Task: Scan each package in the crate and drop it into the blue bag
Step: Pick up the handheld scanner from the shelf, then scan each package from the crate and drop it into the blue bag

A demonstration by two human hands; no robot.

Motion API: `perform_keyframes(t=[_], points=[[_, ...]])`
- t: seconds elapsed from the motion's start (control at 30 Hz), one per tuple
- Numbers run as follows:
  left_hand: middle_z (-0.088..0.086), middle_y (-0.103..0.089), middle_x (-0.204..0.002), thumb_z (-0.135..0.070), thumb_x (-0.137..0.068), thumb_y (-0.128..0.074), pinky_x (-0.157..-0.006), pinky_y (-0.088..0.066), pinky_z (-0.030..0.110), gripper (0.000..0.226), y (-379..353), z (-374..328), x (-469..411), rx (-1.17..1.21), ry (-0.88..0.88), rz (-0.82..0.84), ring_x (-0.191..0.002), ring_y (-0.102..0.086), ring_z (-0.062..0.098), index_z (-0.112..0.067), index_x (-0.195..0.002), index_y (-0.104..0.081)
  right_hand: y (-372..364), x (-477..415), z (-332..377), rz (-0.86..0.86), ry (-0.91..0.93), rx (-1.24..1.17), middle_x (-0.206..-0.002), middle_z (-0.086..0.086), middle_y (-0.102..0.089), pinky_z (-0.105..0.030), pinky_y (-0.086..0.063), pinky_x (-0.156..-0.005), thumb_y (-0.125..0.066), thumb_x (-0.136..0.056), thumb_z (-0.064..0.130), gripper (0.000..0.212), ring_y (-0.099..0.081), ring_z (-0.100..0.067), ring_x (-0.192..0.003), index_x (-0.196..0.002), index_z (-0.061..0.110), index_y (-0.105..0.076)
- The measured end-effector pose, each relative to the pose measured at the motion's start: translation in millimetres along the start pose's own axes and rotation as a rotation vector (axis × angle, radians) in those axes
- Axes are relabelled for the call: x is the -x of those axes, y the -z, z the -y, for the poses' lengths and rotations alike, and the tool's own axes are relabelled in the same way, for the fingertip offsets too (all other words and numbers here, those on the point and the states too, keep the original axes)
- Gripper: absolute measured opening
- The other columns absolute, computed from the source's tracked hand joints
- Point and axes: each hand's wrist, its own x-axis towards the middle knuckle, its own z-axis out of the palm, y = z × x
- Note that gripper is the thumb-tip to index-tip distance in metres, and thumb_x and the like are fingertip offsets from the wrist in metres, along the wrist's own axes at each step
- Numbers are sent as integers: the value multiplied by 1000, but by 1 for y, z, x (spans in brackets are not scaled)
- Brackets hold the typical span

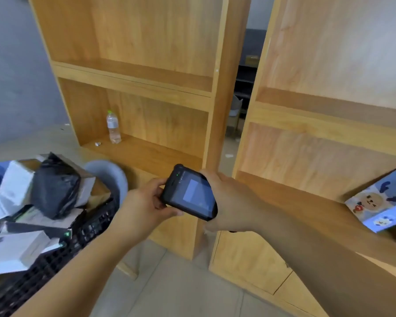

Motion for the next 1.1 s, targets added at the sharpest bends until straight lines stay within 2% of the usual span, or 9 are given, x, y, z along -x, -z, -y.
perform_keyframes(t=[0.07, 0.2, 0.33, 0.47, 0.57, 0.67, 0.87, 1.0, 1.1], points=[[-12, -70, -86, -18, -67, -85, -69, -54, 20, 60, 25, 17, 26, -24, 39, -28, -71, -65, 0, -31, -118, -56, -19, -7, 34, 13, 17, -9, -104, 6, -45, -27, -42, -55, -78, -54, 45, 100, -50, -14, -80, -133, 33, -17], [-11, -69, -92, -28, -72, -81, -75, -55, 30, 55, 84, 64, 86, -117, 150, -39, -73, -65, 5, -32, -121, -56, -60, -21, 112, 64, 28, -21, -98, 7, -47, -35, -49, -59, -74, -50, 44, 86, -51, -14, -75, -122, 27, -29], [-19, -62, -95, -54, -77, -68, -69, -45, 20, 50, 147, 127, 155, -379, 309, 49, -78, -58, 1, -36, -121, -53, -104, -29, 193, 175, 26, 7, -91, 6, -50, -36, -51, -61, -74, -49, 43, 79, -54, -17, -73, -114, 25, -33], [-14, -64, -100, -56, -79, -65, -78, -50, 28, 47, 206, 191, 229, -616, 512, 216, -89, -60, 11, -33, -119, -56, -143, -31, 260, 259, 10, 13, -82, 6, -48, -35, -48, -57, -75, -49, 42, 67, -53, -15, -67, -98, 24, -34], [-15, -58, -95, -56, -81, -63, -71, -44, 21, 44, 239, 227, 273, -684, 592, 256, -84, -55, 7, -36, -120, -56, -166, -35, 294, 314, -15, 9, -85, 5, -51, -36, -52, -61, -78, -51, 44, 68, -54, -16, -71, -100, 24, -36], [-10, -61, -105, -57, -83, -60, -81, -48, 24, 48, 265, 257, 302, -711, 684, 273, -92, -58, 10, -32, -124, -54, -184, -44, 317, 384, -56, 33, -85, 4, -50, -37, -52, -65, -79, -52, 42, 67, -55, -18, -74, -100, 21, -36], [-9, -61, -108, -57, -85, -58, -74, -40, 20, 47, 300, 308, 305, -712, 759, 310, -93, -56, 8, -31, -124, -52, -224, -84, 332, 467, -175, 27, -88, 2, -51, -37, -52, -67, -79, -53, 41, 70, -56, -20, -79, -104, 18, -36], [-11, -60, -103, -56, -86, -58, -80, -43, 19, 44, 324, 342, 267, -694, 782, 319, -92, -56, 7, -32, -123, -52, -254, -129, 329, 472, -230, -54, -90, 0, -54, -36, -51, -65, -78, -53, 40, 63, -57, -18, -77, -99, 20, -40], [-9, -61, -110, -55, -87, -58, -82, -44, 19, 45, 345, 368, 226, -710, 780, 344, -93, -56, 7, -31, -125, -52, -270, -170, 328, 430, -268, -98, -86, 2, -52, -35, -50, -61, -76, -53, 41, 58, -56, -16, -73, -92, 21, -39]])
